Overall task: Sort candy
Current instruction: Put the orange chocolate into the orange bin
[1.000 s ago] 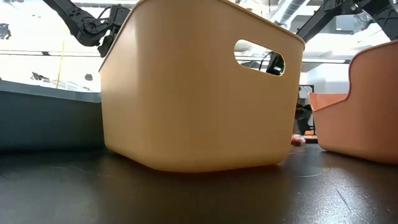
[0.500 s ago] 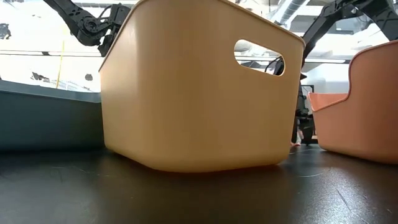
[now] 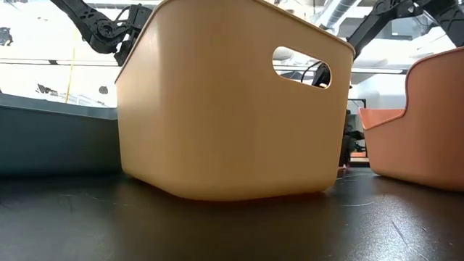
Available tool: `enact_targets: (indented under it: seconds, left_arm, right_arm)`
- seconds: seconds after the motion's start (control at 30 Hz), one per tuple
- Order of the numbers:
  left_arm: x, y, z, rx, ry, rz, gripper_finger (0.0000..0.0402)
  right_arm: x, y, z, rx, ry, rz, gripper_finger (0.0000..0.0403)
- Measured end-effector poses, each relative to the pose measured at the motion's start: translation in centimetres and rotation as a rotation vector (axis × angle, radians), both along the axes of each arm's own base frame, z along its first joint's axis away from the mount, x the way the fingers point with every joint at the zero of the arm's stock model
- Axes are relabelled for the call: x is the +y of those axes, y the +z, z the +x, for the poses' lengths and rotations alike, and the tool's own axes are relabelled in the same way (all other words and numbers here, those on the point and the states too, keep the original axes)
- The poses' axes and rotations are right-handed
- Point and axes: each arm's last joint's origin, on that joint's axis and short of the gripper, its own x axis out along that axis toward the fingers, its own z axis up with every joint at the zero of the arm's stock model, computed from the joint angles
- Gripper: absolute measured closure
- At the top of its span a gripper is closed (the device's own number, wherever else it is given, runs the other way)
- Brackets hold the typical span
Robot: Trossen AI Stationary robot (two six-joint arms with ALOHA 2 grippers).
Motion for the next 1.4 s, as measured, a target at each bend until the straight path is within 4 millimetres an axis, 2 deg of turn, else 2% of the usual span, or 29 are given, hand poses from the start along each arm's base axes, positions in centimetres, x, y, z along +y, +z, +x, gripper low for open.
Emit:
enact_targets:
  seconds: [0.13,0.27,0.4,0.53,0.6,0.67,0.77,0.9,1.03,1.2,1.4]
  left_arm:
    - [-0.3,0.7,0.7,0.035,-0.104,-0.009,0.0148]
    - [-0.9,2.5,1.7,0.149,-0.161,0.038,0.0148]
    - [-1.0,4.4,2.0,0.268,-0.236,0.034,0.0148]
    - [-1.0,5.4,1.6,0.39,-0.298,-0.04,0.0148]
    - [-0.9,5.0,1.9,0.443,-0.343,-0.104,0.0148]
    - [-0.6,3.6,2.4,0.518,-0.402,-0.196,0.0148]
    - [-0.2,2.1,4.5,0.549,-0.496,-0.273,0.0148]
    - [0.7,-0.2,7.6,0.587,-0.608,-0.354,0.0148]
    - [1.5,-2.6,10.4,0.687,-0.678,-0.417,0.0148]
    - [2.1,-5.2,13.0,0.76,-0.799,-0.504,0.0148]
    - [1.3,-7.5,14.5,0.885,-0.911,-0.599,0.0148]
  right_arm:
    - [1.3,2.6,0.4,-0.056,0.037,-0.035,0.0388]
    - [3.1,5.9,-0.3,-0.089,0.112,-0.066,0.0396]
    - [5.8,10.0,-2.0,-0.12,0.231,-0.09,0.0398]
    - [8.8,13.3,-4.3,-0.129,0.369,-0.094,0.0398]
    - [10.5,14.8,-5.6,-0.146,0.452,-0.08,0.0398]
    - [12.2,16.0,-6.5,-0.176,0.517,-0.079,0.0399]
    - [14.3,17.2,-7.8,-0.202,0.57,-0.075,0.0399]
    - [16.8,18.3,-8.9,-0.272,0.605,-0.068,0.0399]
    - [19.3,18.6,-9.0,-0.339,0.658,-0.03,0.0399]
    - [21.8,17.8,-8.7,-0.315,0.736,0.027,0.0399]
    - [23.5,16.0,-8.3,-0.237,0.742,0.1,0.0399]
